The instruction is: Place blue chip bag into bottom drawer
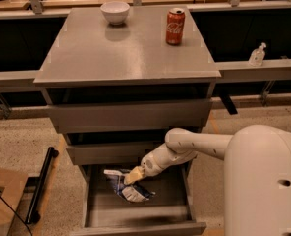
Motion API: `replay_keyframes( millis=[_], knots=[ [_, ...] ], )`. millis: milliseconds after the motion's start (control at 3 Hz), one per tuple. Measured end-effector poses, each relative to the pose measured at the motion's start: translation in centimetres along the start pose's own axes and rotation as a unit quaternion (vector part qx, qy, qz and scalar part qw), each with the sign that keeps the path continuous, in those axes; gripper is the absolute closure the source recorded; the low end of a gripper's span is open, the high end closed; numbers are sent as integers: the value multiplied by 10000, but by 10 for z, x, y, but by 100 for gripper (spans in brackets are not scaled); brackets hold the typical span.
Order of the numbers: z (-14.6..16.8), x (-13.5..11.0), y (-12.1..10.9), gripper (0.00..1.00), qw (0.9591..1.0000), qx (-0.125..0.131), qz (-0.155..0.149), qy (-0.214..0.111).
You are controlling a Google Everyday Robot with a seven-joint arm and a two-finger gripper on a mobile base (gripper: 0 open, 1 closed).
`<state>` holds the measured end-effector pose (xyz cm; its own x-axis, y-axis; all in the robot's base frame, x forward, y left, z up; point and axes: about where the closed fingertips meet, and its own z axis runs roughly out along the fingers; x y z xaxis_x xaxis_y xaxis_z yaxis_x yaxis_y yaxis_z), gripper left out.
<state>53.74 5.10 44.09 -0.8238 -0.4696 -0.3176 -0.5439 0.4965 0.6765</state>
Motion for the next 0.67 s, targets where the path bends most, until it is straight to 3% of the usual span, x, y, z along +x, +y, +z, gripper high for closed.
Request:
replay_keyframes(
  millis=[333, 667],
  knots=[
    [5, -3, -5, 100, 9999, 115, 19, 44],
    [24, -3, -29, 100, 9998, 187, 26, -81]
  ],
)
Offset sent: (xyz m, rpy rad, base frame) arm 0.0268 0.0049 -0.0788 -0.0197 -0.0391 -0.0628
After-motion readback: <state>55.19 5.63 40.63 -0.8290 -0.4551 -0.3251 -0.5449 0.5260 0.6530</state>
